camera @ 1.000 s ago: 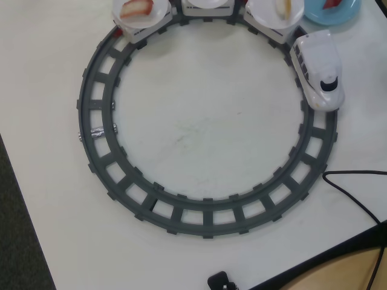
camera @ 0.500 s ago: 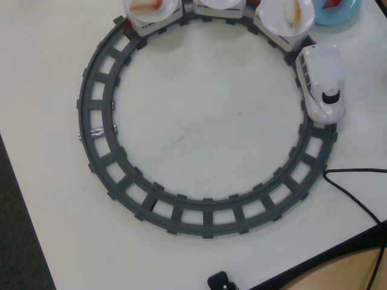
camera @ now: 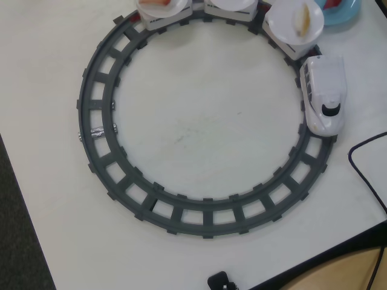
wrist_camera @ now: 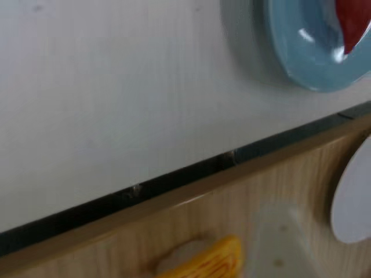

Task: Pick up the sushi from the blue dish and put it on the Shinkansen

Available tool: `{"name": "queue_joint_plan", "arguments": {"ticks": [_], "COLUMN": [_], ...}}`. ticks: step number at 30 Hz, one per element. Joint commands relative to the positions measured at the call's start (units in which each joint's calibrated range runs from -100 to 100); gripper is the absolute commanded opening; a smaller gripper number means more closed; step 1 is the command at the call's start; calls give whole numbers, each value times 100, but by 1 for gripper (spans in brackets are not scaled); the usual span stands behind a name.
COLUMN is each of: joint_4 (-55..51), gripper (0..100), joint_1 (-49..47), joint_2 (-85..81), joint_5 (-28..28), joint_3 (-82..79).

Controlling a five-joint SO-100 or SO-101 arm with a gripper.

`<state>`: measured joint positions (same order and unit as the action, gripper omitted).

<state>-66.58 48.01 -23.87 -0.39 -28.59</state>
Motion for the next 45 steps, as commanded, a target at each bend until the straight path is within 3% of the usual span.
{"name": "queue_joint_plan", "arguments": {"ticks": [1,11,19,28,31,34,45], "joint_4": [-13,-1143,-1288,-1280,-1271,-1280,-1682], "gripper": [35,35,35,30,20,1,3], "joint_1": [58,-382,-488,-673,-717,-690,-329], "joint_2": [1523,5047,6275,6859,6951,6959,4830], "joint_5": [-92,-1099,-1230,-1424,-1424,-1371,-1366], "joint_3": [1863,5471,6728,6791,6791,6800,6710]}}
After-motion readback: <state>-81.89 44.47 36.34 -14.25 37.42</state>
